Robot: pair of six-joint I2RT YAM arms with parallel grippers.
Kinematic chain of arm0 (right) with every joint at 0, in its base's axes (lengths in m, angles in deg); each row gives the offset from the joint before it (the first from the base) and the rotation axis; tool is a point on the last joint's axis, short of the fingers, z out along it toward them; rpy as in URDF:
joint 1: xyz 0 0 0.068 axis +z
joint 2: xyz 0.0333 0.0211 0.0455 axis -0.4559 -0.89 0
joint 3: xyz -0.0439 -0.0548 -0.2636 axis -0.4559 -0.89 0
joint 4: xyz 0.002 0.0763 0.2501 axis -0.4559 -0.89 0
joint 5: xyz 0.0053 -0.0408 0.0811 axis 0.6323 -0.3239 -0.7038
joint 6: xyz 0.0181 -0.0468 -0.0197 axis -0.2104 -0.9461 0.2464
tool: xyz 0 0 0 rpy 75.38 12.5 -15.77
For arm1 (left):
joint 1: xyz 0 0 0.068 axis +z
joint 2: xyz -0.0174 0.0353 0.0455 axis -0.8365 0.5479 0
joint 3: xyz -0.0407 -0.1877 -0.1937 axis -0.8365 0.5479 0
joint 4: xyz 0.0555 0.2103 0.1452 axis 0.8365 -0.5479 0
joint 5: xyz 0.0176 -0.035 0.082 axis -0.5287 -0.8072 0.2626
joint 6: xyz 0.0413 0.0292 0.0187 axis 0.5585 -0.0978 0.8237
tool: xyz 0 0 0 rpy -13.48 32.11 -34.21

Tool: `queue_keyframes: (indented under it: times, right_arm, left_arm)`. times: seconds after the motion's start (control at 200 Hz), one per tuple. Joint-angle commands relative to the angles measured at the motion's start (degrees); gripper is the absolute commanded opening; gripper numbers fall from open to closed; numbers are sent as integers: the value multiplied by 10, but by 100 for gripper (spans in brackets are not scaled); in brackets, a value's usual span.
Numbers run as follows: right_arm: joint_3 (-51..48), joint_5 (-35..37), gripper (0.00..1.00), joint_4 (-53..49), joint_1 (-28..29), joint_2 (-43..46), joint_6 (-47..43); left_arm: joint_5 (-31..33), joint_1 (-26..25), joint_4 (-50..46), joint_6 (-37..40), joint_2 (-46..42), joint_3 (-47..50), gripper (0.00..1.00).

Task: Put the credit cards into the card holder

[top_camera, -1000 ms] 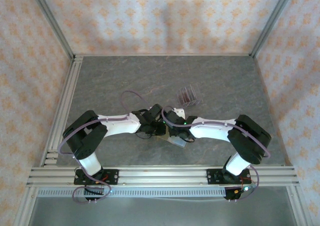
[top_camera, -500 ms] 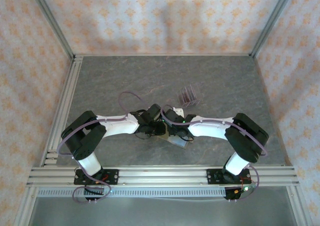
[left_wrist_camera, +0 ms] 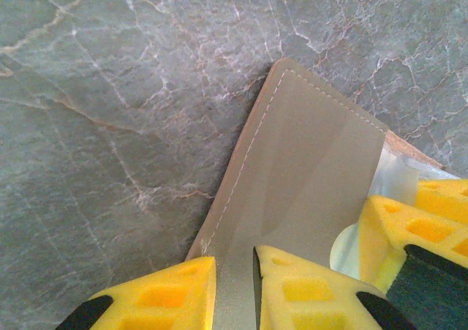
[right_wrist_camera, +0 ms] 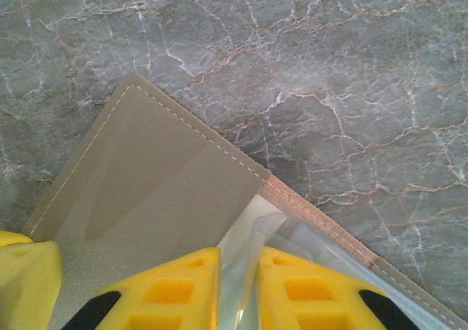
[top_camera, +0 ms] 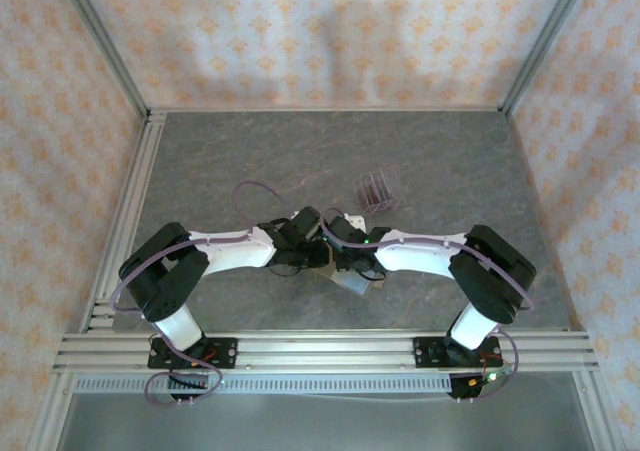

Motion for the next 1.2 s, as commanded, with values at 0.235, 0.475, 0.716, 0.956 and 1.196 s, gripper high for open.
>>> queue_keyframes:
  times: [0.235,0.475,0.716,0.956,1.196]
  right_arm:
    - [50,2,19,70,-14,-12,-5]
    - [35,-7,19,74,-14,1,-8]
    - [26,-27,21,76,-14,22,-17]
    - [21,-44,23,83,-18,39,-14]
    - [4,-75,32,109,-34,54,1]
  left_arm:
    - [25,-51,-65,13,-40,-2,22]
    - [36,-27,-104,23,-77,-6,22]
    - [21,-18,-90,23,-49,-5,22]
    - [24,-17,-71,8,-25,19,21]
    - [18,-16,-50,1,-23,38,22]
